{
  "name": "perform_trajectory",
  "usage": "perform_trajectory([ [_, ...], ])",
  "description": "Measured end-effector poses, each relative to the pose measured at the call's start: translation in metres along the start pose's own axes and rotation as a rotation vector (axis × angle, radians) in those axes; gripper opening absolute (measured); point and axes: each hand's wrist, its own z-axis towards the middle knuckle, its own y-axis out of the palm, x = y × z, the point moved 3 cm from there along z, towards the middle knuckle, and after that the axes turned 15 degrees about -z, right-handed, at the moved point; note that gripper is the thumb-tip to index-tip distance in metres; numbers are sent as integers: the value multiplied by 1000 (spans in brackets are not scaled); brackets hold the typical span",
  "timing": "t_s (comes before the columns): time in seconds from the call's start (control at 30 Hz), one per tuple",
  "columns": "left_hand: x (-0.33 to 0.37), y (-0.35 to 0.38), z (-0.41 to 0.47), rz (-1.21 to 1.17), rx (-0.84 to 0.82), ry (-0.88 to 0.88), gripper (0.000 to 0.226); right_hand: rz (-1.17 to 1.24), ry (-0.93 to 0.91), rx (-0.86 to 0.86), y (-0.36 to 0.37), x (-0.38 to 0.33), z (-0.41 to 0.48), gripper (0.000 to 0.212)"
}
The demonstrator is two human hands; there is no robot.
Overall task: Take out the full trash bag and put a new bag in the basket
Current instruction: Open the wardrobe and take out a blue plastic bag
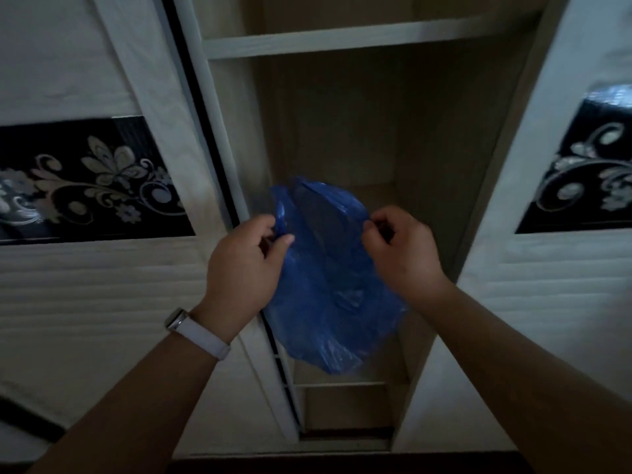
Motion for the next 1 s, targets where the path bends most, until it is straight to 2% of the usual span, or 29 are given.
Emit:
perform_trajectory([
  [0.1,10,9,-3,-73,-52,121,18,-74,22,63,-18,-4,-20,2],
  [0.2,20,18,-9,-171,-130,212,11,-210,92,-1,-29,-11,-45,15],
  [0.27,26,23,-16,-237,-198,282,9,-330,142,-41,-35,-17,-64,7],
  [0.3,29,26,-20,-272,-225,318,9,-371,166,-35,-38,-20,-73,4],
  [0.37,35,32,-28,-353,-270,366,9,-426,216,19,-48,-26,-94,14],
  [0.6,79,72,-73,-676,-430,361,12,-534,481,217,-111,-39,-183,9],
  [0.83,168,98,-140,-775,-671,418,5,-609,661,368,-187,-37,-281,12],
  [1.0,240,129,-223,-849,-806,474,2,-572,767,404,-249,-27,-370,13],
])
